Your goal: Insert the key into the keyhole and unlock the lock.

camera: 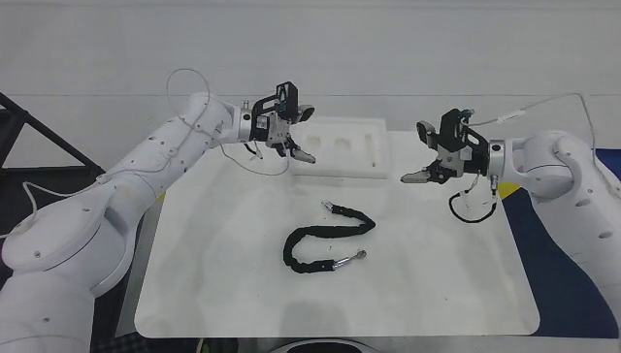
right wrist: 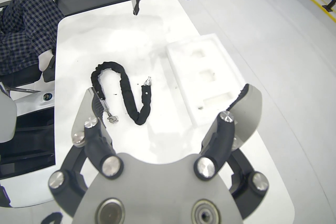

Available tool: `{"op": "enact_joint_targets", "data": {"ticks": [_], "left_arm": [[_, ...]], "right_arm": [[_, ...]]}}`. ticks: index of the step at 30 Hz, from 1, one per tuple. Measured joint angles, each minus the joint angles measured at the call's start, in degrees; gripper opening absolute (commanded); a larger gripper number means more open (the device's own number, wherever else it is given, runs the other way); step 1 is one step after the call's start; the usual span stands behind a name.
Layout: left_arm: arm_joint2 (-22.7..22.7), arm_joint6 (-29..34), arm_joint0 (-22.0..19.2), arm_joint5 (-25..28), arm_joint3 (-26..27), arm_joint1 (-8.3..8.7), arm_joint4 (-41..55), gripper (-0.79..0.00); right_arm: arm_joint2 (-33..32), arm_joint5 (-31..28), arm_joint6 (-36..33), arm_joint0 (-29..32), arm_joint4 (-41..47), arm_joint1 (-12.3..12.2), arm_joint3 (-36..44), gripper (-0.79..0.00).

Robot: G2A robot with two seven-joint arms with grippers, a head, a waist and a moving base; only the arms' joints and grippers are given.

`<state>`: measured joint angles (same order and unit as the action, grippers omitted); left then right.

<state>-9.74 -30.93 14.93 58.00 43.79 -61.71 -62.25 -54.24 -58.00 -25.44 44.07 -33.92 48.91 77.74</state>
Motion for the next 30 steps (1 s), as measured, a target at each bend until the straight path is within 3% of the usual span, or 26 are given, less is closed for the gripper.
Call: {"op": "enact_joint_targets", "data": {"ticks": [6, 14, 30], "left_arm": [[0.0, -7.9, -2.9, 0.0, -4.3, -1.45, -4.3, 0.0], [0.0, -15.1, -6.0, 0.0, -7.5, -2.39, -7.4, 0.0], [-1.5, -15.3, -7.3, 0.0, -7.8, -1.89, -5.5, 0.0]], "right_arm": [[4.1, 0.0, 1.8, -7.4, 2.1, -0.4, -3.4, 0.0], [9.3, 0.0, 5.0, -11.8, 3.4, -0.7, -5.7, 0.0], [9.7, 0.0, 5.8, -12.2, 3.2, -0.7, -6.0, 0.0]]}}
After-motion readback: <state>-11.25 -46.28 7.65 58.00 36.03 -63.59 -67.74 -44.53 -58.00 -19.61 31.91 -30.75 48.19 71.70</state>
